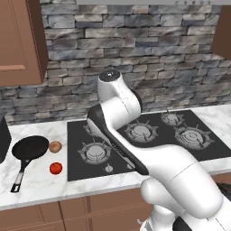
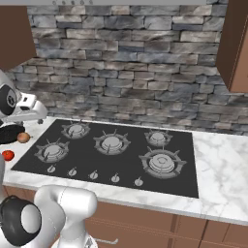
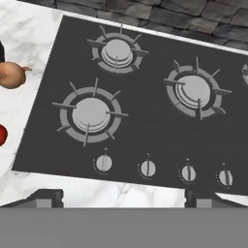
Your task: Place the pan on the front left burner on the stove. Then place the tomato and the onion in the pan and turn on the front left burner.
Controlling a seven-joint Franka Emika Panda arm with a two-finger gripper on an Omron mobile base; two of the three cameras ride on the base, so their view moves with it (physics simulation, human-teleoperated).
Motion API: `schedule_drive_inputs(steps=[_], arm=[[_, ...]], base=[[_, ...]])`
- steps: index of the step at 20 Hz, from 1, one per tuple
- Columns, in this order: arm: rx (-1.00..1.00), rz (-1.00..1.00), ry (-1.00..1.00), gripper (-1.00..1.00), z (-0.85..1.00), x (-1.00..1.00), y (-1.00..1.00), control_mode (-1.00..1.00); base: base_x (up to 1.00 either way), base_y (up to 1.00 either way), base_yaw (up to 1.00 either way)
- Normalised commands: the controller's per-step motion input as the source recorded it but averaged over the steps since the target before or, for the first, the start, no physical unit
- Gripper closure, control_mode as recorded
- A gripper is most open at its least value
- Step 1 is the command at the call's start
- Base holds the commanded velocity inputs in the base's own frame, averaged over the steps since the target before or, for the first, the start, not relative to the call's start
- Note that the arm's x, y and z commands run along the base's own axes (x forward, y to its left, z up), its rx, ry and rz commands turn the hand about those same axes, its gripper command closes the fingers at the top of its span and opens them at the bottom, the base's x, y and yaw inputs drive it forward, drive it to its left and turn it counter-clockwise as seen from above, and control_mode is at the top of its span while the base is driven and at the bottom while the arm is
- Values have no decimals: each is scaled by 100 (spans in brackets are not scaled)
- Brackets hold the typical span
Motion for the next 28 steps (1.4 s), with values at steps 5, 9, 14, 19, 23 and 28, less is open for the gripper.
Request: schedule_drive_inputs(steps=[5, 9, 14, 19, 23, 28], arm=[[7, 0, 10, -100, -9, 0, 55, -100], [12, 0, 17, -100, -12, 0, 54, -100], [7, 0, 12, -100, -7, -2, 48, -100], [0, 0, 5, -100, -9, -25, 39, -100], [0, 0, 4, -100, -16, -29, 34, -100], [1, 0, 8, -100, -12, -15, 26, -100]], base=[[0, 0, 0], [0, 0, 0], [0, 0, 0], [0, 0, 0], [0, 0, 0], [0, 0, 0]])
